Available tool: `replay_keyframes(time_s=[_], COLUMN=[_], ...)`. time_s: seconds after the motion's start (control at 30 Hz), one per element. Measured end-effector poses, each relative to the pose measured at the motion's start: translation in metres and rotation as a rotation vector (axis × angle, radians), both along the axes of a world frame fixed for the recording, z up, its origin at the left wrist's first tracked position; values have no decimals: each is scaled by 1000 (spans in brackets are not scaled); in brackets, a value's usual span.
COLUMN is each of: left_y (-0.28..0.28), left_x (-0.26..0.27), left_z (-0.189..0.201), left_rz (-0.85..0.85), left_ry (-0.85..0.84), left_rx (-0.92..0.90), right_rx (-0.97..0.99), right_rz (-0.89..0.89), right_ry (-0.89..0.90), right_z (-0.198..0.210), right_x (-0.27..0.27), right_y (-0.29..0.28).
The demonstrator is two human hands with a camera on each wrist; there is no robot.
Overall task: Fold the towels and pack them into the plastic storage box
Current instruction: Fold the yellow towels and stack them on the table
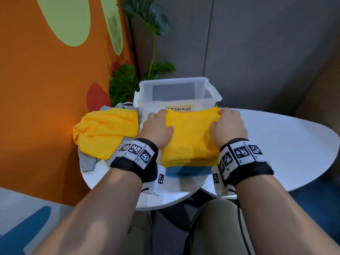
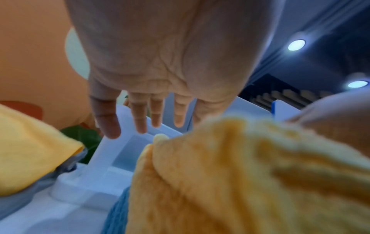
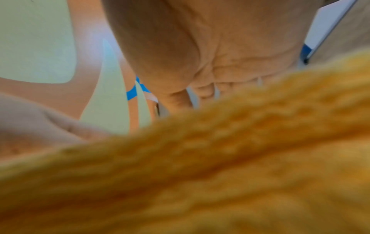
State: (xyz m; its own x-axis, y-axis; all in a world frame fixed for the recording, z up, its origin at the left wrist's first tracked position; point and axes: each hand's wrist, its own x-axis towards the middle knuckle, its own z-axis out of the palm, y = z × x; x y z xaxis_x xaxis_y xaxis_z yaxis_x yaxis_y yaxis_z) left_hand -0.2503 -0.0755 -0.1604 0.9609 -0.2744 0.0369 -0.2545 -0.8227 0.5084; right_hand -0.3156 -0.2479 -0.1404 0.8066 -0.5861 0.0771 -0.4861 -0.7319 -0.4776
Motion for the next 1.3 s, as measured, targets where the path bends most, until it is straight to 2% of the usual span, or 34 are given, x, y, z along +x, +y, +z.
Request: replay_keyframes(time_s=[0.1,0.17,0.23,0.33,0.5,0.67,0.73,0.8,0.9,1.03,1.17,1.3], left_y=[-8,-9,-6,-2,2,20,34,52,85,131,165,183], left_x=[-5,-7,-10,-12,-11,-3,4,11,21,28,23,19], left_z=[-5,-16,-28,-37,-42,-43,-39,-38,-42,-50,-61,-62], left_rz=[-168,-219,-218,-195,-203,-224,-182,-63,160,340,355,325], left_ry=[-26,66,146,201,198,128,63,38,70,179,321,278], left_rx=[199,333,404,416,391,260,172,133,186,268,346,388], right_rx=[-38,-44,-65,-100,-112,-115,-104,-97,-82,-69,10,45], right_rz=[207,244,235,243,259,245,206,191,272,425,523,567], right_ry=[108,240,297,300,314,344,347,302,180,49,15,93], right_z=[-13,-33,-51,-63,-62,-56,-49,-39,-26,-11,-7,-13], right_x=[7,9,7,4,3,4,8,13,20,30,40,48], right_y=[15,21,23,23,24,27,34,46,72,109,144,169])
